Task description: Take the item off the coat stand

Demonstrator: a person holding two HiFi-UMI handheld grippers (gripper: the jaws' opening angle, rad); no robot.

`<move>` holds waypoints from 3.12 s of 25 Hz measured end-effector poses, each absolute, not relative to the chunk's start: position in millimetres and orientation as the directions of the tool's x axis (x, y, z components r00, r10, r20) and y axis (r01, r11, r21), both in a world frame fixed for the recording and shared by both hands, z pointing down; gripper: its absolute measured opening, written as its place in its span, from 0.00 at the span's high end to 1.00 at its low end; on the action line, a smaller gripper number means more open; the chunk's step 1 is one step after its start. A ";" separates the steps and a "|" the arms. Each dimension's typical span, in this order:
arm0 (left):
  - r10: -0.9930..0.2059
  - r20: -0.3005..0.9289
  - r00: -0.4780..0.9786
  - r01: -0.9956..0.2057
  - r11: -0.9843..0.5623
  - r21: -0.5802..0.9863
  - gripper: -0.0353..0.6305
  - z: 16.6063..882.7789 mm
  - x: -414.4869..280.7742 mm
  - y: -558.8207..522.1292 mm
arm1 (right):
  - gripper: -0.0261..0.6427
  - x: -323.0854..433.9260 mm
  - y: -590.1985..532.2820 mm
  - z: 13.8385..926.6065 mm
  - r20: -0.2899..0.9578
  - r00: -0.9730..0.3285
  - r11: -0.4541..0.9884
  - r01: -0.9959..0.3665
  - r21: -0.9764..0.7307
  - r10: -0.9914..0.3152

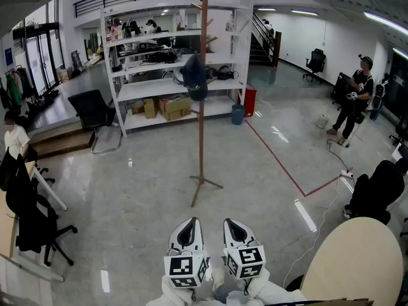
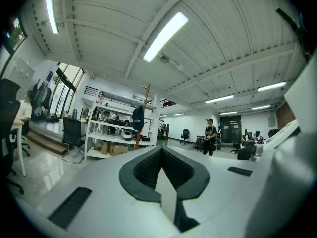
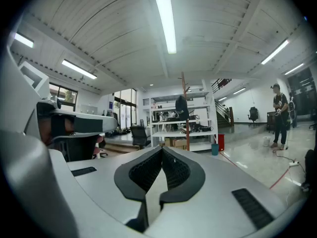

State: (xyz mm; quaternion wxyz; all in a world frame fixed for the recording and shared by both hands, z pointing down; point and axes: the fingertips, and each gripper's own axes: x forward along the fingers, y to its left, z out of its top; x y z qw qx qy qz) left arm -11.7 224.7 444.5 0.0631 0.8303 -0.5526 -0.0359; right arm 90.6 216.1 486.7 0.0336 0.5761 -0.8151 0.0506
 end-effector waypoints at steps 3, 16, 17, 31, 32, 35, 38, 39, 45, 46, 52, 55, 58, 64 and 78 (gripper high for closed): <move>-0.922 0.025 0.387 -0.914 -0.381 0.138 0.95 448.1 -10.2 219.6 | 0.95 87.9 210.1 488.0 0.109 -0.342 0.339 -0.940 -0.047 -0.933; -0.923 0.046 0.381 -0.919 -0.373 0.126 0.95 461.7 -5.0 186.3 | 0.95 91.7 176.7 495.5 0.100 -0.338 0.334 -0.941 -0.058 -0.936; -0.923 0.049 0.381 -0.919 -0.372 0.127 0.95 462.7 -4.8 182.0 | 0.95 91.9 172.2 494.6 0.097 -0.337 0.332 -0.941 -0.059 -0.937; -0.934 0.075 0.350 -0.933 -0.341 0.115 0.95 468.5 -7.1 110.2 | 0.95 79.2 90.5 489.0 0.087 -0.389 0.383 -0.921 -0.073 -0.917; -0.935 0.076 0.347 -0.934 -0.337 0.115 0.95 469.7 -7.1 103.5 | 0.95 78.9 84.4 489.4 0.080 -0.394 0.388 -0.918 -0.081 -0.916; -0.937 0.074 0.341 -0.937 -0.332 0.110 0.95 468.3 -2.7 82.5 | 0.95 83.1 64.1 487.9 0.070 -0.405 0.398 -0.912 -0.094 -0.912; -0.938 0.073 0.340 -0.937 -0.331 0.110 0.95 466.7 4.3 66.4 | 0.95 90.6 47.5 485.6 0.074 -0.410 0.403 -0.911 -0.088 -0.909; -0.938 0.075 0.339 -0.938 -0.330 0.111 0.95 467.0 6.2 61.9 | 0.95 92.8 42.9 485.2 0.076 -0.411 0.405 -0.910 -0.085 -0.908; -0.939 0.091 0.332 -0.940 -0.320 0.121 0.95 472.7 15.3 35.7 | 0.95 101.7 17.9 486.8 0.089 -0.421 0.416 -0.907 -0.061 -0.903; -0.939 0.093 0.332 -0.939 -0.320 0.122 0.95 473.7 17.3 32.3 | 0.95 103.3 14.4 487.3 0.091 -0.423 0.419 -0.906 -0.060 -0.902; -0.941 0.102 0.324 -0.943 -0.312 0.118 0.95 476.1 22.6 16.1 | 0.95 111.8 -3.0 486.3 0.087 -0.433 0.429 -0.901 -0.063 -0.897; -0.941 0.109 0.319 -0.944 -0.306 0.119 0.95 478.3 22.6 10.1 | 0.95 113.3 -8.4 489.0 0.091 -0.435 0.430 -0.900 -0.074 -0.896; -0.941 0.115 0.318 -0.945 -0.305 0.120 0.95 479.6 23.2 5.9 | 0.95 113.1 -12.5 493.9 0.105 -0.439 0.431 -0.898 -0.087 -0.893; -0.940 0.126 0.316 -0.946 -0.302 0.120 0.95 485.4 24.5 -7.9 | 0.95 113.3 -24.7 498.6 0.103 -0.443 0.435 -0.895 -0.097 -0.890; -0.936 0.122 0.330 -0.941 -0.316 0.122 0.95 487.2 12.3 -63.2 | 0.95 101.2 -79.4 504.5 0.110 -0.414 0.406 -0.909 -0.090 -0.903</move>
